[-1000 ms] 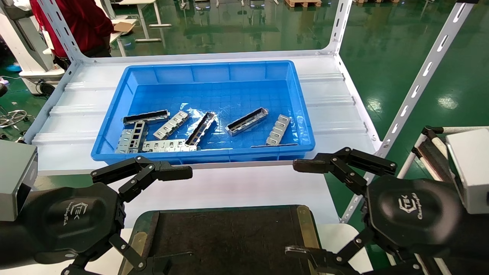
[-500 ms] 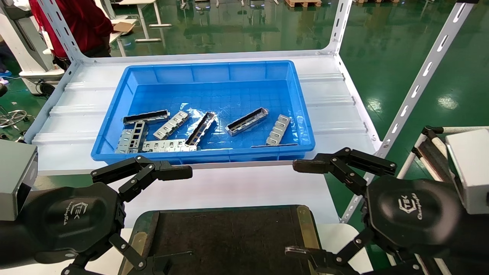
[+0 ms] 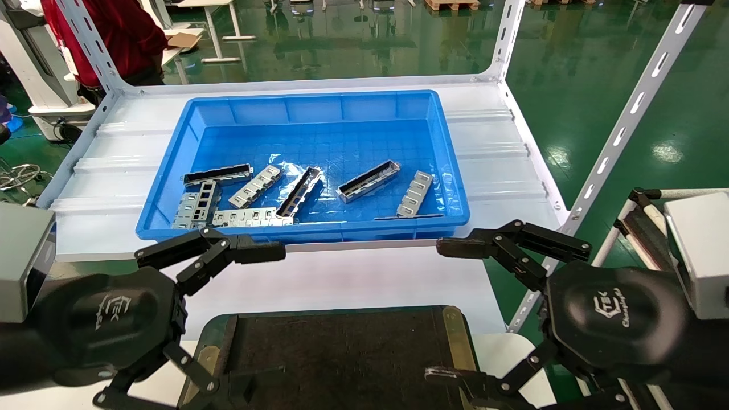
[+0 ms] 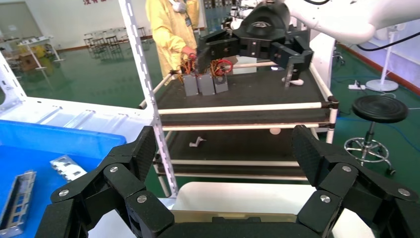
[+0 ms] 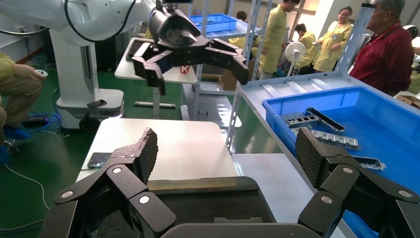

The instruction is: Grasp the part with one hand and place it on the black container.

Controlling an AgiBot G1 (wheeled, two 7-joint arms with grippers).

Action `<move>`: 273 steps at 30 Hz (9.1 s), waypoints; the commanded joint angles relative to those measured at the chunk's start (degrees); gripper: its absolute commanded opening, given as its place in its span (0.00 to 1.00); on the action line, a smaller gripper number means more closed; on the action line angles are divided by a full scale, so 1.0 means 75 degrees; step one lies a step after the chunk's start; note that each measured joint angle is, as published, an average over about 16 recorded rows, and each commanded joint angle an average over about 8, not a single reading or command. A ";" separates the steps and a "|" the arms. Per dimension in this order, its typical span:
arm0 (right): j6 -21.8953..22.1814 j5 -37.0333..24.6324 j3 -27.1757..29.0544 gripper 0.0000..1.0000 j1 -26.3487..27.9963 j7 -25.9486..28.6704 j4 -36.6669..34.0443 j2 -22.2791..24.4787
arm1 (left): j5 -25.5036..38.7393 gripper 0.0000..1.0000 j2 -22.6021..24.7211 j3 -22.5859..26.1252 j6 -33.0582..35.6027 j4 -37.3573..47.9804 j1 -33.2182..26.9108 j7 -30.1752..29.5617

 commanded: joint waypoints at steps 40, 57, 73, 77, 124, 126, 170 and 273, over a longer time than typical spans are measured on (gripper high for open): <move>0.0008 0.0015 -0.0024 1.00 0.0007 -0.0013 -0.0004 0.0009 | 0.3417 1.00 0.3456 0.1565 -0.2621 0.3781 -0.3006 0.0562; 0.0012 0.0022 -0.0033 1.00 0.0009 -0.0017 -0.0004 0.0013 | 0.4227 1.00 0.5446 0.1917 -0.4463 0.7230 -0.4093 0.1767; 0.0015 0.0028 -0.0042 0.53 0.0011 -0.0022 -0.0004 0.0016 | 0.3862 0.79 0.5706 0.2672 -0.5363 0.7827 -0.4136 0.1550; 0.0016 0.0029 -0.0044 0.04 0.0011 -0.0023 -0.0004 0.0017 | 0.3750 0.29 0.5707 0.2950 -0.5488 0.7751 -0.4111 0.1309; 0.0027 0.0046 -0.0068 0.00 0.0017 -0.0035 -0.0004 0.0027 | 0.1905 0.00 0.5679 0.5364 -0.6875 0.7311 -0.3897 0.0345; 0.0027 0.0046 -0.0069 0.00 0.0017 -0.0035 -0.0004 0.0027 | 0.1808 0.00 0.5674 0.5400 -0.6887 0.7315 -0.3933 0.0367; 0.0036 0.0061 -0.0090 0.00 0.0021 -0.0046 -0.0004 0.0036 | -0.0283 0.00 0.2479 0.4789 -0.0535 0.5167 -0.3289 0.1250; 0.0056 0.0092 -0.0135 1.00 0.0031 -0.0068 -0.0004 0.0054 | -0.1338 1.00 0.4785 0.7980 -1.5249 0.1004 0.1485 -0.2533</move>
